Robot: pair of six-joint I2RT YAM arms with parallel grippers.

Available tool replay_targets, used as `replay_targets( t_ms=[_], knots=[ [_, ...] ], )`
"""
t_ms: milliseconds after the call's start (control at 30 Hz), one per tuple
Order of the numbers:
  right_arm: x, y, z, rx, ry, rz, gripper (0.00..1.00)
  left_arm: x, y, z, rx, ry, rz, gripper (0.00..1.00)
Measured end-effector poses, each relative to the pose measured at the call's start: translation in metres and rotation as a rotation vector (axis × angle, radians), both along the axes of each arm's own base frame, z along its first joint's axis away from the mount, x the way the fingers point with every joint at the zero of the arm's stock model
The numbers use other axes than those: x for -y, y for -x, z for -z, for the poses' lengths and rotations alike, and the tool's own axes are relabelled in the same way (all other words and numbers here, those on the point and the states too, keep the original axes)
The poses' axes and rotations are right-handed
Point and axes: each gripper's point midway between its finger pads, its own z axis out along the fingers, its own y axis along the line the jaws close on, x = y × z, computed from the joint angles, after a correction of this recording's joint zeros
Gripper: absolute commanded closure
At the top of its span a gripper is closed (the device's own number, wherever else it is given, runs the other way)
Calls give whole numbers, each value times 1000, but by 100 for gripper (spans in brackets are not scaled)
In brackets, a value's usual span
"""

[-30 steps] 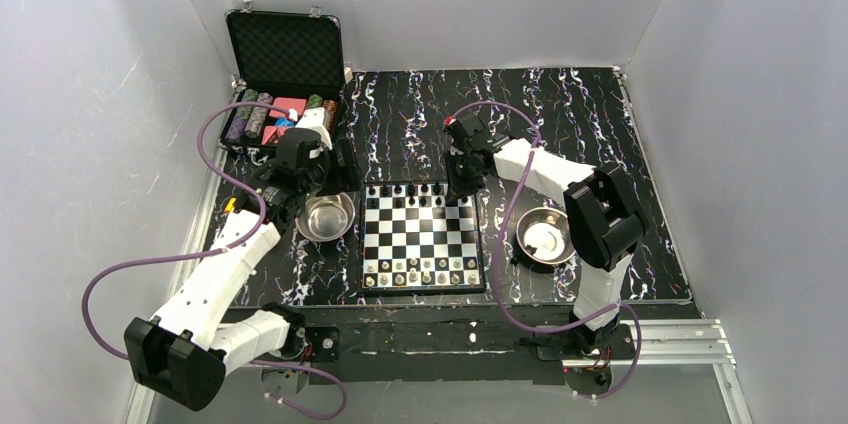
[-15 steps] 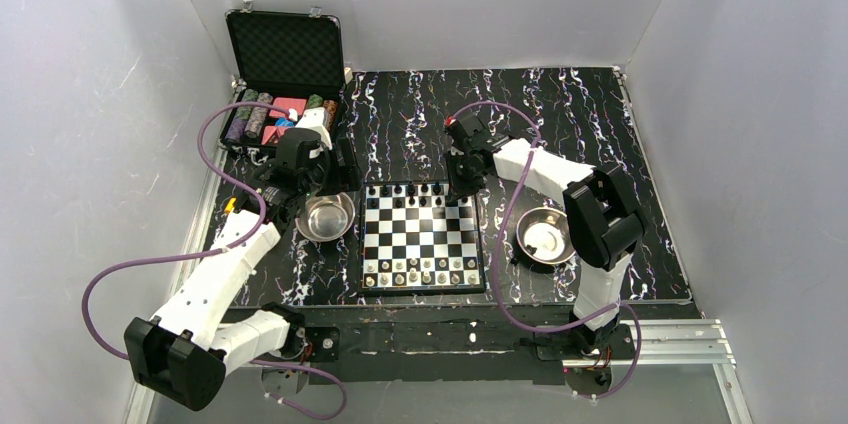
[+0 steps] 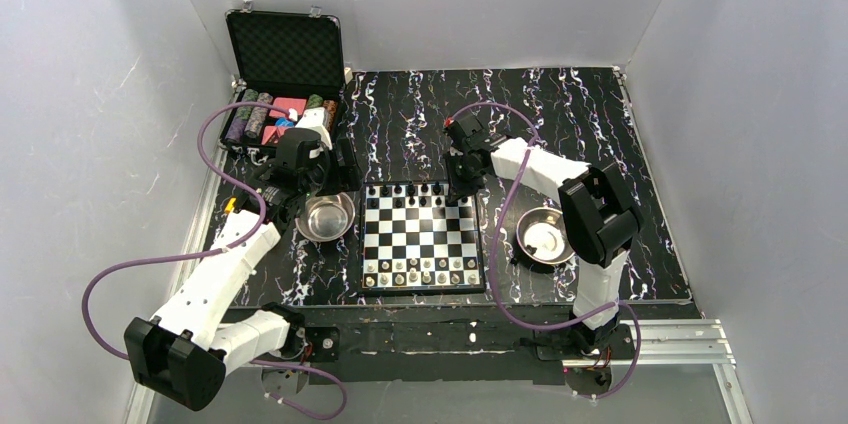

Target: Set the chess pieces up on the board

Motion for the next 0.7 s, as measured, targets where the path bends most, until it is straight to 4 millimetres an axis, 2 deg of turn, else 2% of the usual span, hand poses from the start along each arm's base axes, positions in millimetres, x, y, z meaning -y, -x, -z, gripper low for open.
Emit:
replay_targets(
  t_ms=[167, 500, 700],
  knots=[
    [0, -1, 2, -3, 2, 0, 85, 0, 0, 0, 0, 0, 0, 26],
    [-1, -2, 2, -2, 3, 0, 69, 0, 0, 0, 0, 0, 0, 26],
    [-1, -2, 2, -2, 2, 0, 67, 0, 0, 0, 0, 1, 1, 26]
  ],
)
